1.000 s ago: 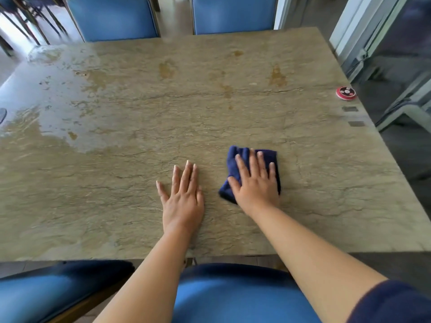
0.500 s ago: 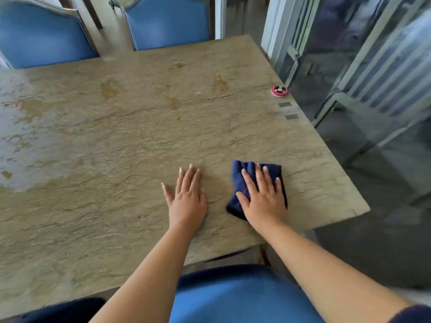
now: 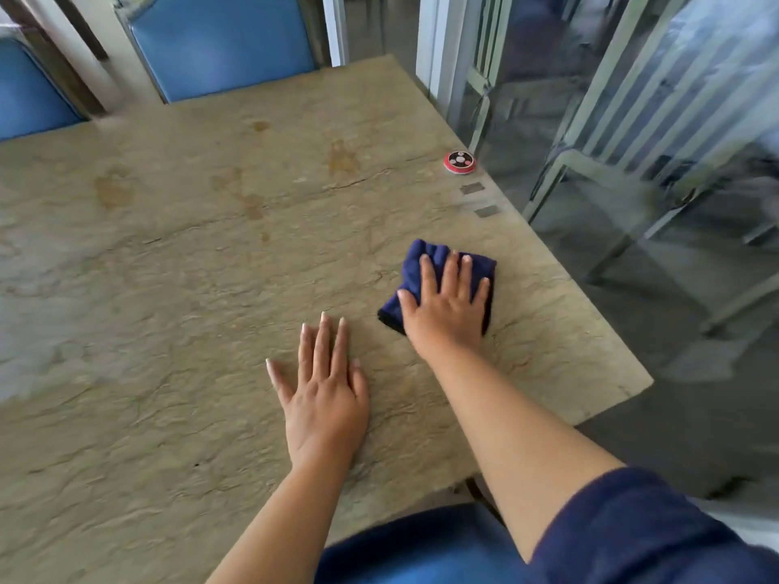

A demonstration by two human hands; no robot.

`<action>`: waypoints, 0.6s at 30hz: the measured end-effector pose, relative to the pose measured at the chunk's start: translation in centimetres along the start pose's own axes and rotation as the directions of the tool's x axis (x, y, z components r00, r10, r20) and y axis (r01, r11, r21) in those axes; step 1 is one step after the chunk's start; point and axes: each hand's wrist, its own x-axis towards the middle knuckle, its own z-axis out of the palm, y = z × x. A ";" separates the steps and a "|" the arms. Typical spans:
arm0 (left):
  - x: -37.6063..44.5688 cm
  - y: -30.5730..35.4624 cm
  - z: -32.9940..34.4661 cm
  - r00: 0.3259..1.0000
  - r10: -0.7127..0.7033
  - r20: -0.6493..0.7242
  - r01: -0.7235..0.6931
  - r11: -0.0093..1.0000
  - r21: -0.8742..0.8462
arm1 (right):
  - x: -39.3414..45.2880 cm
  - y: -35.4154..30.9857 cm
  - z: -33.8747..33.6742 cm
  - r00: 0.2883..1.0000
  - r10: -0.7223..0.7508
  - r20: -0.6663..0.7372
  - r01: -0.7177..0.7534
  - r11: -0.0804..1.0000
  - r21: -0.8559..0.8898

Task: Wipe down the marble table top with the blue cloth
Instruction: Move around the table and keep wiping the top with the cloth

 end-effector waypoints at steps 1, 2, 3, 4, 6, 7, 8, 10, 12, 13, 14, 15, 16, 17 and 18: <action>0.0 0.0 0.1 1.000 -0.002 -0.002 0.002 1.000 -0.002 | 0.1 -1.5 0.2 0.998 -0.056 0.008 0.056 0.998 -0.002; -0.1 -0.1 0.1 1.000 -0.006 -0.006 0.006 1.000 -0.007 | -0.3 -2.5 0.3 0.988 -0.154 0.017 0.154 0.988 0.009; -0.1 -0.2 0.1 1.000 -0.012 -0.007 0.012 1.000 -0.013 | -0.9 -3.0 0.3 0.958 -0.286 0.032 0.285 0.958 0.030; -0.1 -0.2 0.0 1.000 -0.014 -0.003 0.014 1.000 -0.014 | -1.7 -2.7 0.3 0.900 -0.435 0.037 0.433 0.900 0.049; -0.1 -0.3 -0.1 1.000 0.006 0.026 -0.007 1.000 0.022 | -2.3 0.2 0.2 0.740 -0.672 0.031 0.669 0.740 0.070; -0.2 -0.3 -0.1 0.999 0.022 0.046 -0.024 0.999 0.044 | -1.7 2.1 -0.1 0.675 -0.737 0.032 0.734 0.675 0.069; -0.1 -0.3 -0.2 0.998 0.033 0.058 -0.036 0.998 0.054 | -0.7 4.0 -0.1 0.652 -0.758 0.031 0.756 0.653 0.044; -0.1 -0.2 -0.3 0.997 0.041 0.062 -0.045 0.997 0.063 | 1.8 6.3 -0.3 0.762 -0.647 0.005 0.647 0.762 0.001; -0.1 -0.2 -0.2 0.998 0.038 0.052 -0.042 0.996 0.073 | 3.8 5.7 -0.2 0.923 -0.384 -0.026 0.384 0.923 0.014; -0.1 -0.2 -0.1 0.998 0.035 0.044 -0.038 0.996 0.076 | 4.6 4.5 -0.1 0.969 -0.248 -0.012 0.248 0.969 0.008; -0.1 -0.2 -0.1 0.999 0.034 0.038 -0.037 0.996 0.077 | 5.2 3.0 0.0 0.990 -0.141 0.020 0.142 0.990 -0.005; 0.0 -0.2 -0.1 0.999 0.034 0.037 -0.037 0.996 0.077 | 5.5 1.5 0.1 0.995 -0.084 0.045 0.085 0.996 -0.014; 0.0 -0.1 -0.1 0.999 0.036 0.041 -0.039 0.996 0.076 | 5.5 0.1 0.0 0.995 -0.080 0.055 0.081 0.997 -0.015; 0.0 -0.2 -0.1 0.998 0.037 0.045 -0.041 0.996 0.075 | 5.4 -0.9 0.1 0.990 -0.125 0.060 0.126 0.992 -0.010; 0.1 -0.2 -0.1 0.998 0.038 0.046 -0.041 0.997 0.072 | 4.9 -1.5 0.1 0.976 -0.206 0.068 0.206 0.978 -0.004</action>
